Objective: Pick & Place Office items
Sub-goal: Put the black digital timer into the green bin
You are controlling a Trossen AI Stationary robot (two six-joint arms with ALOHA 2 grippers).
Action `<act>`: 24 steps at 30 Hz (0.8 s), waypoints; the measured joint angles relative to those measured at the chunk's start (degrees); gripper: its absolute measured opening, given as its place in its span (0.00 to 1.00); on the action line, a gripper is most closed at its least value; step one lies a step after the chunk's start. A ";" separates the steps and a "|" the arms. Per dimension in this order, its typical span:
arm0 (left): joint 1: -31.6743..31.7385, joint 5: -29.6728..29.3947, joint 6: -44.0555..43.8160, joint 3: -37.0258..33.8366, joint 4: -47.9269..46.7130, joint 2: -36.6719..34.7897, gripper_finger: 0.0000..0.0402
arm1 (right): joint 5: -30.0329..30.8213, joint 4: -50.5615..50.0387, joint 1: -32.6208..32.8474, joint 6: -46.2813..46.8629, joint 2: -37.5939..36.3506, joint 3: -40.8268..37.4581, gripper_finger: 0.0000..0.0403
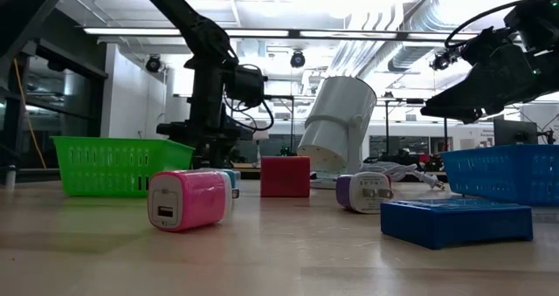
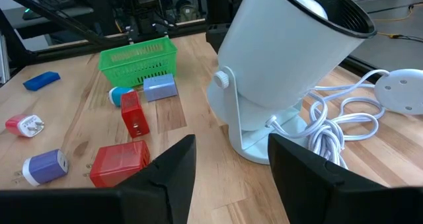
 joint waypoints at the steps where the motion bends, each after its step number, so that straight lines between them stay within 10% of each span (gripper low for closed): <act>1: 0.00 -0.01 -0.04 0.00 0.05 0.00 0.65 | -0.02 0.00 -0.01 0.00 0.00 -0.02 0.44; 24: 0.02 -0.98 -0.04 -1.11 0.35 0.00 0.65 | -0.02 0.01 0.00 0.00 0.00 -0.02 0.44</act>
